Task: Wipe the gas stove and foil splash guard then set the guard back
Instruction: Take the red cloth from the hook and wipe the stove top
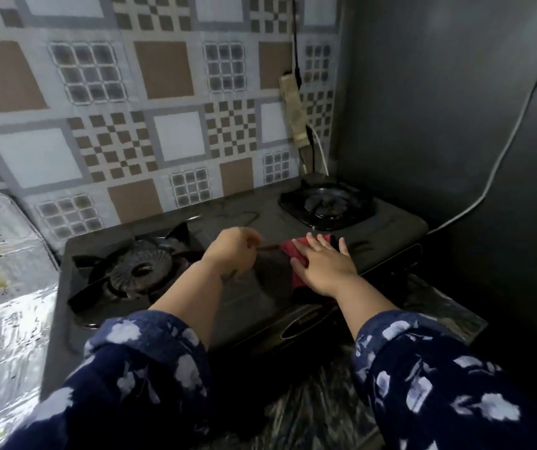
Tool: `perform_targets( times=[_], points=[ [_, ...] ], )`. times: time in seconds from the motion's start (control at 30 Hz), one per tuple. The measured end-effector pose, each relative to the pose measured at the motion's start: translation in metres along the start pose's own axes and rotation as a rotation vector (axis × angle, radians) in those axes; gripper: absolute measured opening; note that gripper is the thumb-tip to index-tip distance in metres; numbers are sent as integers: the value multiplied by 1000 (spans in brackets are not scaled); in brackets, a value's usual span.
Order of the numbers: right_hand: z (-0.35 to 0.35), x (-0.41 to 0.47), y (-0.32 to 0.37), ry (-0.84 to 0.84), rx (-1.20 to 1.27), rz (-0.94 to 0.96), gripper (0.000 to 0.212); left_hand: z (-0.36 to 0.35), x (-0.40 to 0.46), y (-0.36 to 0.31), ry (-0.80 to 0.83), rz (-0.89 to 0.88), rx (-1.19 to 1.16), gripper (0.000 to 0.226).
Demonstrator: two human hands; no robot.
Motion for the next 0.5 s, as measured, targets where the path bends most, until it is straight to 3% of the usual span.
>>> perform_targets(
  times=[0.2, 0.5],
  points=[
    [6, 9, -70, -51, -7, -170, 60, -37, 35, -52, 97, -29, 27, 36],
    [20, 50, -154, -20, 12, -360, 58, -49, 95, -69, -29, 8, 59, 30]
  ],
)
Point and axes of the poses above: each hand's wrist, its own x-axis towards the middle knuckle, its own z-axis out of the back of the hand, y = z × x, the point moved 8 cm from there along x, towards the middle knuckle
